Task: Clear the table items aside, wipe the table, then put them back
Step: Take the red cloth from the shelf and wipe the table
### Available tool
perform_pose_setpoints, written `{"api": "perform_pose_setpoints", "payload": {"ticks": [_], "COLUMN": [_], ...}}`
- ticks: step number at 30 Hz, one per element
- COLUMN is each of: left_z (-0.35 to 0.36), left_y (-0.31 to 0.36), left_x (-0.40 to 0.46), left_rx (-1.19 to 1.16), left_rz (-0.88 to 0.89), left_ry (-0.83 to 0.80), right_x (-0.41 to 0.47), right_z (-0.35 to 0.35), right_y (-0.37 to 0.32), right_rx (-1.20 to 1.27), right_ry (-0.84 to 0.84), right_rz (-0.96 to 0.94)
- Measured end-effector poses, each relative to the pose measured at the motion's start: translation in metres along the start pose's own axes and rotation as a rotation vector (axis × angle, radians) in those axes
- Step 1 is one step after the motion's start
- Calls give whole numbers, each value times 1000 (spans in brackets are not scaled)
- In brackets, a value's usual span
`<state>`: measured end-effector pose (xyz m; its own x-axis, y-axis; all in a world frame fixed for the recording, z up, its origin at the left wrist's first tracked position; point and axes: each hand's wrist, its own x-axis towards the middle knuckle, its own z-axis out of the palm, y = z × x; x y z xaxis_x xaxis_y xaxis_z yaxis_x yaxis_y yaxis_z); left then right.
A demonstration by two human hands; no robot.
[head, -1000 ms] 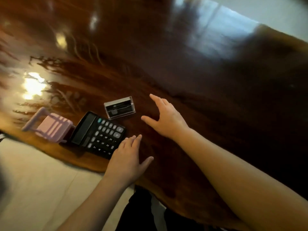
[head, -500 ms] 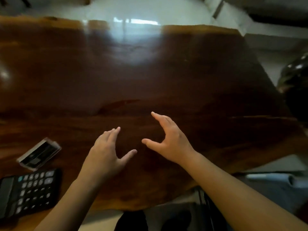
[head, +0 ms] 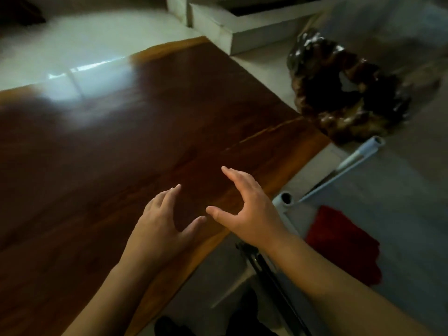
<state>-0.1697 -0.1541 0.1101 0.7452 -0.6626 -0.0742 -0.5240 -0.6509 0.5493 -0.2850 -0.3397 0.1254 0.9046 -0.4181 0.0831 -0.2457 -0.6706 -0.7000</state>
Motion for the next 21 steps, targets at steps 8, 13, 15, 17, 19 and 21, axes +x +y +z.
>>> {"api": "perform_pose_setpoints", "payload": {"ticks": [8, 13, 15, 17, 19, 21], "left_z": [78, 116, 134, 152, 170, 186], "left_y": [139, 212, 233, 248, 259, 263], "left_x": [33, 44, 48, 51, 56, 62], "left_rx": [-28, -11, 15, 67, 160, 286], "left_rz": [258, 364, 369, 364, 374, 403], "left_ry": [-120, -259, -299, -336, -396, -454], "right_x": [-65, -111, -127, -142, -153, -164], "right_z": [-113, -147, -150, -151, -150, -148], "right_y": [85, 130, 145, 157, 169, 181], "right_rx": [96, 64, 40, 18, 6, -15], "right_ry": [198, 303, 337, 374, 404, 417], "right_rz": [228, 394, 476, 555, 627, 693]}}
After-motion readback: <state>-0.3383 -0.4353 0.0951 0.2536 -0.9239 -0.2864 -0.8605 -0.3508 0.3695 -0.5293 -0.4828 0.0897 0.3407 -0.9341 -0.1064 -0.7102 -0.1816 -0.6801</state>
